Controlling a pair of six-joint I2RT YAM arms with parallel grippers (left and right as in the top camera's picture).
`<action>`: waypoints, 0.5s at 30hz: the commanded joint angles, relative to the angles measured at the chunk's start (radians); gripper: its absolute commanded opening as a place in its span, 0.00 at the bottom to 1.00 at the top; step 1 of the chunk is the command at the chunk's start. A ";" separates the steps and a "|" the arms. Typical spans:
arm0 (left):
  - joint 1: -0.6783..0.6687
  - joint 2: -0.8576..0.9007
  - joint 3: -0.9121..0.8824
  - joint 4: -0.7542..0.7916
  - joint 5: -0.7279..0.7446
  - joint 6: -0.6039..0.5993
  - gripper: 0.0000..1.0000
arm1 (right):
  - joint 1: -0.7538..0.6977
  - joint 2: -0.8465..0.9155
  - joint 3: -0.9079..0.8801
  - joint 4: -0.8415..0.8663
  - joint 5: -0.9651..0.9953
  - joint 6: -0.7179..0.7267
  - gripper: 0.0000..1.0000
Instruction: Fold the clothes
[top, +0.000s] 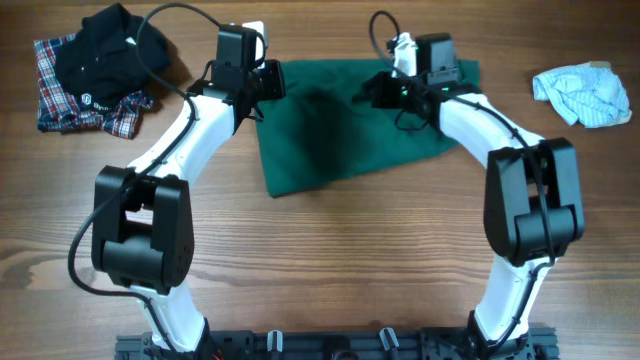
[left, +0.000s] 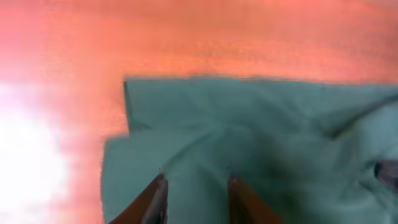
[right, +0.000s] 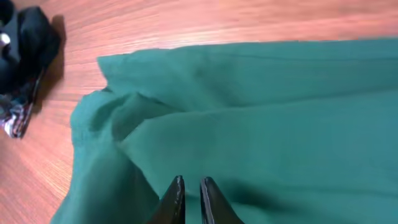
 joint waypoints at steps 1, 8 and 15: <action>-0.029 0.028 -0.003 -0.049 0.099 0.007 0.24 | 0.055 0.016 0.010 0.035 0.023 -0.023 0.12; -0.085 0.049 -0.003 -0.025 0.099 0.006 0.24 | 0.082 0.029 0.010 0.034 -0.031 0.009 0.13; -0.093 0.148 -0.003 0.016 0.100 0.005 0.23 | 0.082 0.077 0.010 0.027 0.002 0.010 0.13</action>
